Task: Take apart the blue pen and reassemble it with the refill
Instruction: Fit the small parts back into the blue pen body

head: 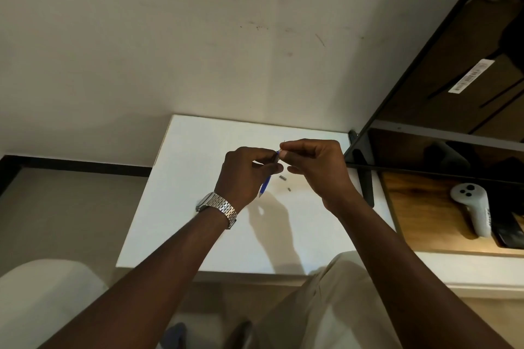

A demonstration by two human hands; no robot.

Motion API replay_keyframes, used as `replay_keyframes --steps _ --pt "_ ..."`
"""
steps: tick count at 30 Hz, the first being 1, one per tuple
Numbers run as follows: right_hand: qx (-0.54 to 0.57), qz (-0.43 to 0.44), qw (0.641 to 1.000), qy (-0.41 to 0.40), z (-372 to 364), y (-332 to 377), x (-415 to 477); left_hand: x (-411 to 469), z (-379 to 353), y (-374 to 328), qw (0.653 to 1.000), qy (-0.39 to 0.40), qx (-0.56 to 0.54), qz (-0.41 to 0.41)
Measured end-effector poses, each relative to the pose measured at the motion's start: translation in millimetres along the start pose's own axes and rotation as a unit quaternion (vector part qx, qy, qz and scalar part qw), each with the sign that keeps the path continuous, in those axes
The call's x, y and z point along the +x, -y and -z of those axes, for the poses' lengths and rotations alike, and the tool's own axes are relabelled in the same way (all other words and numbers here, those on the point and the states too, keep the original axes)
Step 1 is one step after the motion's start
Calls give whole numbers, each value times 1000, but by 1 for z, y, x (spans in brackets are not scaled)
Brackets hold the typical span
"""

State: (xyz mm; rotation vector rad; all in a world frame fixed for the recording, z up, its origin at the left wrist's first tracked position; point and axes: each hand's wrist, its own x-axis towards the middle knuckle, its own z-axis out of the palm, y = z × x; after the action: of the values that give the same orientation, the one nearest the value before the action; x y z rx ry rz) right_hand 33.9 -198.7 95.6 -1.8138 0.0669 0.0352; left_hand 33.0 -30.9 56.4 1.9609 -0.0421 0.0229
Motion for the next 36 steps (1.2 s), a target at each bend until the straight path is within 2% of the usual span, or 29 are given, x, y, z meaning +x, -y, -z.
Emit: replay_keyframes --steps 8,11,14,16,20,22,26,33,35,36 --pt "16 -7 1000 9 1 -7 2 -1 1 3 1000 -3 -9 7" --pt "30 -30 999 -26 9 -18 10 -1 5 7 999 -7 -32 22" --pt "-65 -91 993 -41 13 -38 23 -3 10 12 998 -12 -43 35" --pt "-185 -117 976 -4 10 -53 29 -4 11 15 998 -16 -50 43" --pt "-439 -109 889 74 -5 -81 37 -5 10 19 997 -16 -56 55" --pt "-490 -93 863 78 -13 -87 38 -5 9 20 997 -15 -56 57" --pt "-527 -70 844 70 -22 -93 41 -5 7 21 996 -12 -64 58" --pt "-514 -78 852 64 -23 -94 39 -7 7 21 996 -6 -64 61" --pt "-473 -90 875 42 -20 -89 36 -9 9 21 996 -3 -66 67" --pt "-416 -96 904 24 -17 -82 35 -10 9 21 995 -3 -68 68"
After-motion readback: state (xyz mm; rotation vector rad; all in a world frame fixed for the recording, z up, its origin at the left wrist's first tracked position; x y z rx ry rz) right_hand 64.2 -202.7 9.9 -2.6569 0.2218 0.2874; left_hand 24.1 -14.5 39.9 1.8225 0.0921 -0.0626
